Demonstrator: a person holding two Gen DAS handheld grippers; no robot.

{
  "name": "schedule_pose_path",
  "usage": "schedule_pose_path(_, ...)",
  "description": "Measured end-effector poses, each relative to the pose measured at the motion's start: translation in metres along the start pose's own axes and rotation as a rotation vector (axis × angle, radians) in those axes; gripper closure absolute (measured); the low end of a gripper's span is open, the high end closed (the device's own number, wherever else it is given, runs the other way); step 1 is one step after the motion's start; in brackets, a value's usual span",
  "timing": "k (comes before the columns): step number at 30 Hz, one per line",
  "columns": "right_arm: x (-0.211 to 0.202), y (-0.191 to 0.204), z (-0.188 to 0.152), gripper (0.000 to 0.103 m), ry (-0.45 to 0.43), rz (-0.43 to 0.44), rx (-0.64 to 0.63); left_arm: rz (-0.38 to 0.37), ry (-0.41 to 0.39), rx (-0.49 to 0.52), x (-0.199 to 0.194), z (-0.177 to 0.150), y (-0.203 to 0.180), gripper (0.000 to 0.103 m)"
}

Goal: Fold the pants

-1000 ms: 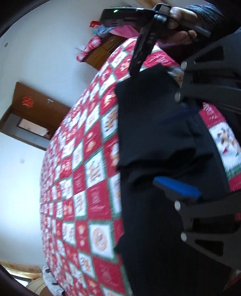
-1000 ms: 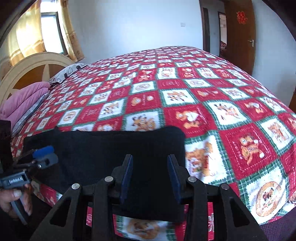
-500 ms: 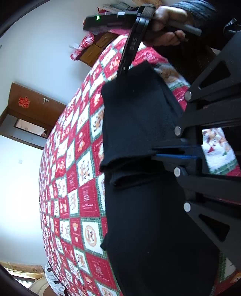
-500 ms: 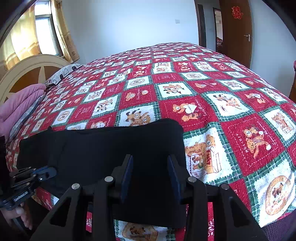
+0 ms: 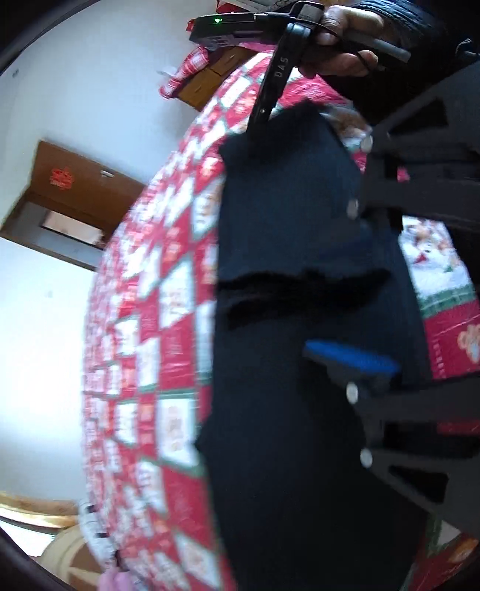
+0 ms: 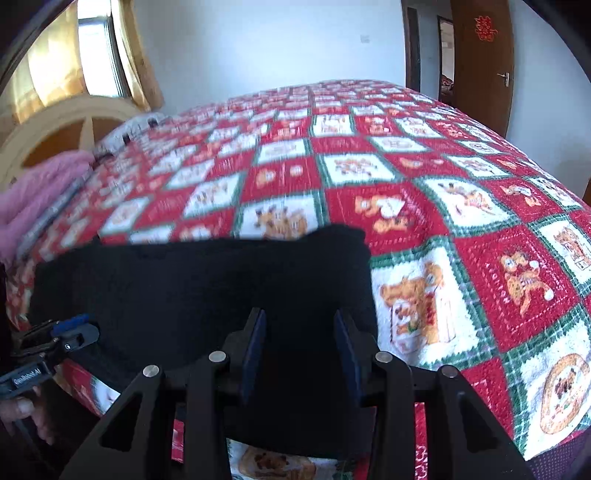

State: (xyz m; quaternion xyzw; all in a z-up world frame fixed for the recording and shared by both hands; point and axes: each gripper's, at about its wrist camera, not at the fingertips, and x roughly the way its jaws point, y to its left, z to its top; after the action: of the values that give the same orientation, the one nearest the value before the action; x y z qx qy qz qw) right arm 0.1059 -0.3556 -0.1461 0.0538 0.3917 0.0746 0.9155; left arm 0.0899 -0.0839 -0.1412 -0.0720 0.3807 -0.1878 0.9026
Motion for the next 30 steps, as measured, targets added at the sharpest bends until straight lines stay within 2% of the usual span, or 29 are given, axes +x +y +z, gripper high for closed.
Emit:
schedule_pose_path(2, -0.010, -0.010, 0.006, 0.055, -0.055, 0.019, 0.048, 0.019, -0.048, 0.056, -0.005, 0.010, -0.011, 0.047)
schedule_pose_path(4, -0.019, -0.024, 0.015, 0.055, -0.109, 0.056, 0.120, 0.029, -0.064, 0.138, -0.001, 0.019, -0.028, 0.041)
schedule_pose_path(6, -0.019, -0.033, 0.021, 0.055, -0.116, 0.097, 0.161, 0.042, -0.061, 0.187, 0.011, 0.025, -0.041, 0.041)
schedule_pose_path(7, -0.016, -0.035, 0.023, 0.055, -0.110, 0.117, 0.173, 0.065, -0.054, 0.202, 0.018, 0.028, -0.044, 0.041)
schedule_pose_path(10, -0.003, -0.037, 0.027, 0.055, -0.084, 0.158, 0.195, 0.241, 0.007, 0.243, 0.051, 0.029, -0.041, 0.041)
schedule_pose_path(11, 0.001, -0.035, 0.027, 0.055, -0.075, 0.159, 0.191, 0.272, 0.019, 0.238, 0.056, 0.028, -0.034, 0.038)
schedule_pose_path(12, 0.007, -0.032, 0.029, 0.055, -0.062, 0.145, 0.174, 0.279, 0.024, 0.220, 0.060, 0.028, -0.024, 0.030)
schedule_pose_path(13, 0.010, -0.031, 0.029, 0.055, -0.057, 0.132, 0.161, 0.273, 0.015, 0.196, 0.059, 0.027, -0.017, 0.020)
schedule_pose_path(14, 0.017, -0.027, 0.030, 0.055, -0.045, 0.090, 0.135, 0.278, 0.011, 0.172, 0.057, 0.026, -0.011, 0.016)
schedule_pose_path(17, 0.036, -0.032, 0.027, 0.055, 0.013, -0.017, 0.122, 0.240, 0.006, 0.136, 0.054, 0.024, -0.002, 0.015)
schedule_pose_path(19, 0.037, -0.039, 0.025, 0.055, 0.017, -0.003, 0.141, 0.239, -0.002, 0.138, 0.053, 0.022, -0.002, 0.015)
schedule_pose_path(23, 0.012, -0.025, 0.025, 0.055, -0.052, -0.109, 0.066, 0.218, -0.007, 0.119, 0.049, 0.021, 0.001, 0.015)
schedule_pose_path(26, -0.003, -0.004, 0.016, 0.055, -0.073, -0.052, -0.018, 0.203, -0.009, 0.121, 0.050, 0.022, 0.004, 0.015)
schedule_pose_path(28, 0.004, 0.011, 0.006, 0.055, -0.033, -0.027, -0.071, 0.202, -0.008, 0.125, 0.051, 0.021, 0.003, 0.015)
schedule_pose_path(30, 0.021, 0.023, -0.003, 0.054, 0.042, -0.033, -0.121, 0.193, -0.003, 0.125, 0.050, 0.022, 0.003, 0.015)
